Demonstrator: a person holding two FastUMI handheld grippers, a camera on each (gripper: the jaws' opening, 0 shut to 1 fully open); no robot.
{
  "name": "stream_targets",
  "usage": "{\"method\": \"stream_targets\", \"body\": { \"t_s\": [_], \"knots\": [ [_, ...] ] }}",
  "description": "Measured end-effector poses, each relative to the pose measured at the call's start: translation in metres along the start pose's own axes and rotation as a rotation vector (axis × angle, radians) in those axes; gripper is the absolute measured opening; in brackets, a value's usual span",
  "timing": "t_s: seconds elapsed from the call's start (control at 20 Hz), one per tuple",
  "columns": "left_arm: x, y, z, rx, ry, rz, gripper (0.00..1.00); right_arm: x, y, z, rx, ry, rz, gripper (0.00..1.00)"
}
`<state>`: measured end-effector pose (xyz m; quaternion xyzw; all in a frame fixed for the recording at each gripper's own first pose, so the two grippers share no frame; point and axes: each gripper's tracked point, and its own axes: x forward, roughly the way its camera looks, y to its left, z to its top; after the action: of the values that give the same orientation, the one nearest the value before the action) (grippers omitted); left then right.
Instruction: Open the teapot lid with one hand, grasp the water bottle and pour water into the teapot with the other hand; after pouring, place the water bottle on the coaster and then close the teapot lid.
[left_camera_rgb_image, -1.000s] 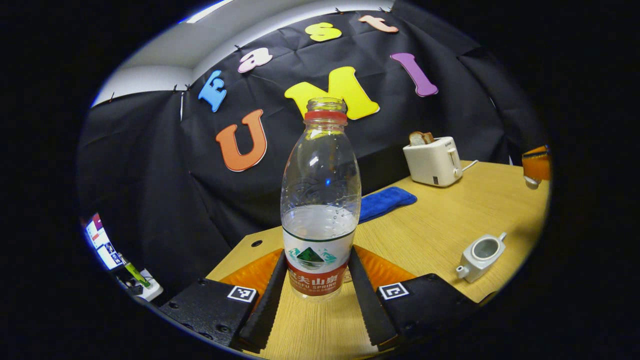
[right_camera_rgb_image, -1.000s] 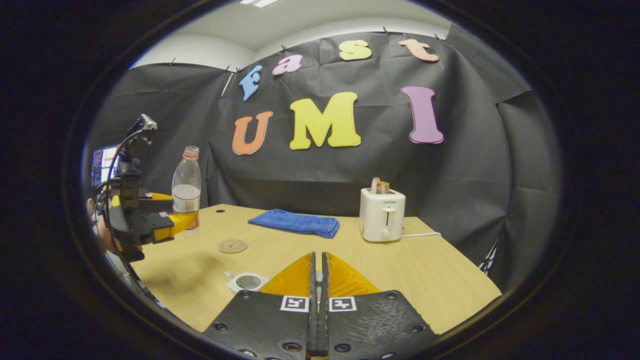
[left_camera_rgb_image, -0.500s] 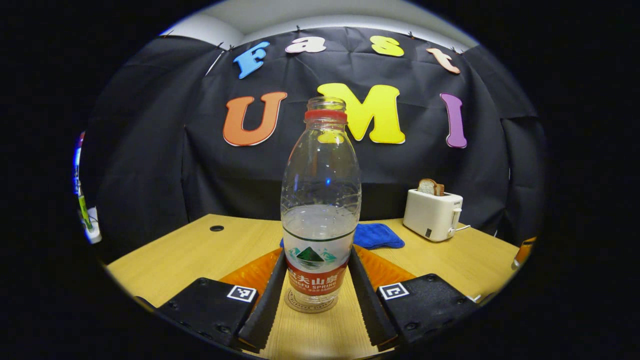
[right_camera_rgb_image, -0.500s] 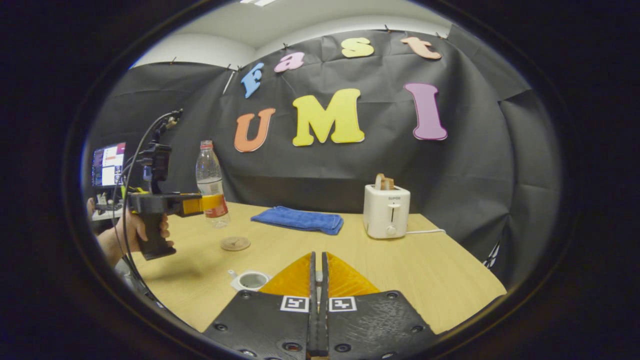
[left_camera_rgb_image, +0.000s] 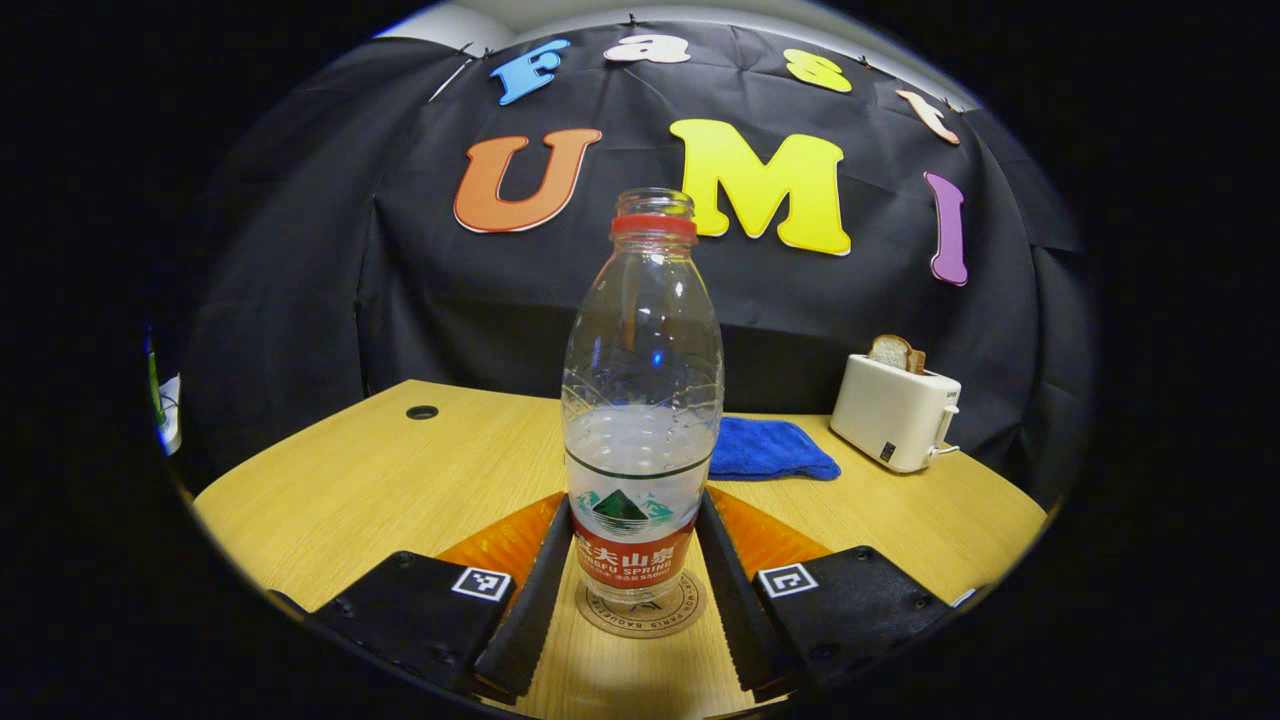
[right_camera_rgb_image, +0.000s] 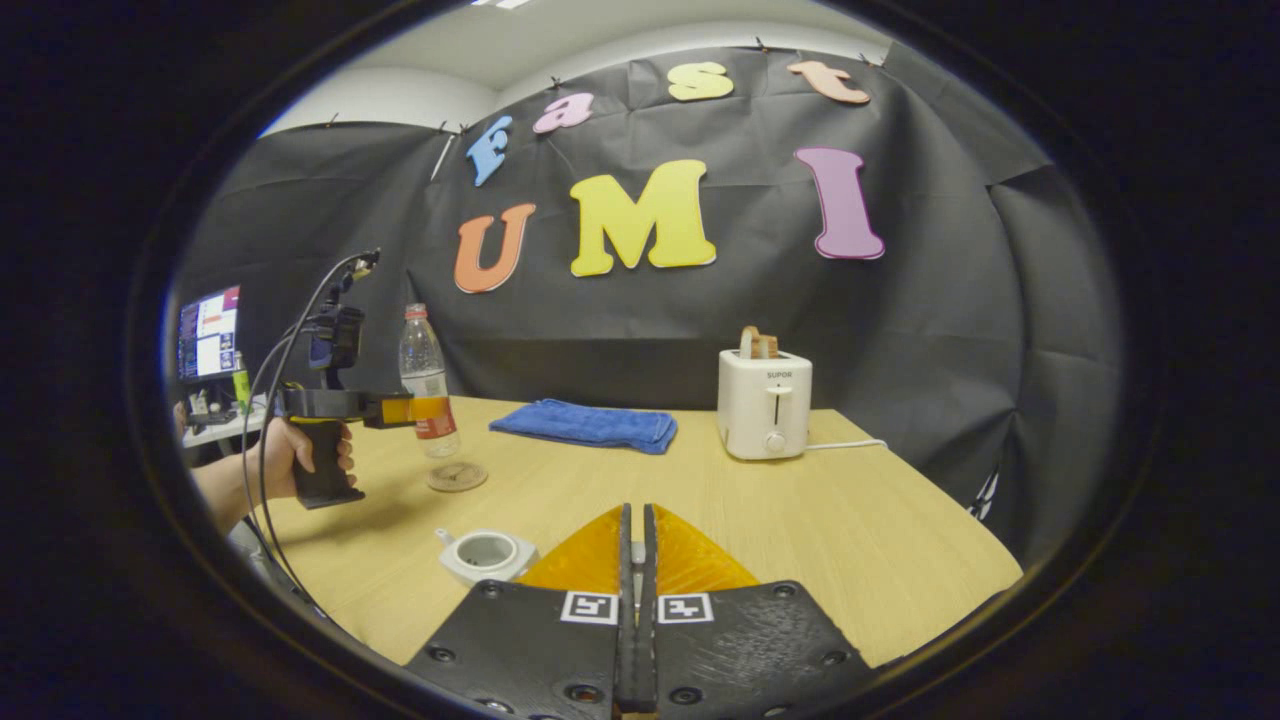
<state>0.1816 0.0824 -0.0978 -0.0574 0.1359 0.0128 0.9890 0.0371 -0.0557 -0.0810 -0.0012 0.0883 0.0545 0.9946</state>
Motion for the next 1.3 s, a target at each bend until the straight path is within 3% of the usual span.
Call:
{"method": "stream_targets", "body": {
  "t_s": [0.4, 0.75, 1.2, 1.25, 1.3],
  "knots": [
    [0.009, -0.005, -0.022, 0.045, 0.045, -0.006, 0.75, -0.002, 0.016, -0.014, 0.004, 0.036, 0.041, 0.00],
    [0.013, -0.003, -0.026, 0.054, 0.053, 0.008, 0.77, -0.004, 0.008, -0.012, 0.023, 0.037, 0.030, 0.00],
    [0.012, -0.005, -0.028, 0.059, 0.067, 0.006, 0.81, -0.007, 0.007, -0.010, 0.028, 0.035, 0.034, 0.00],
    [0.012, -0.005, -0.028, 0.060, 0.069, 0.007, 0.89, -0.008, 0.007, -0.010, 0.026, 0.034, 0.033, 0.00],
    [0.013, -0.006, -0.029, 0.058, 0.071, 0.004, 0.87, -0.007, 0.008, -0.010, 0.024, 0.033, 0.034, 0.00]
  ]
}}
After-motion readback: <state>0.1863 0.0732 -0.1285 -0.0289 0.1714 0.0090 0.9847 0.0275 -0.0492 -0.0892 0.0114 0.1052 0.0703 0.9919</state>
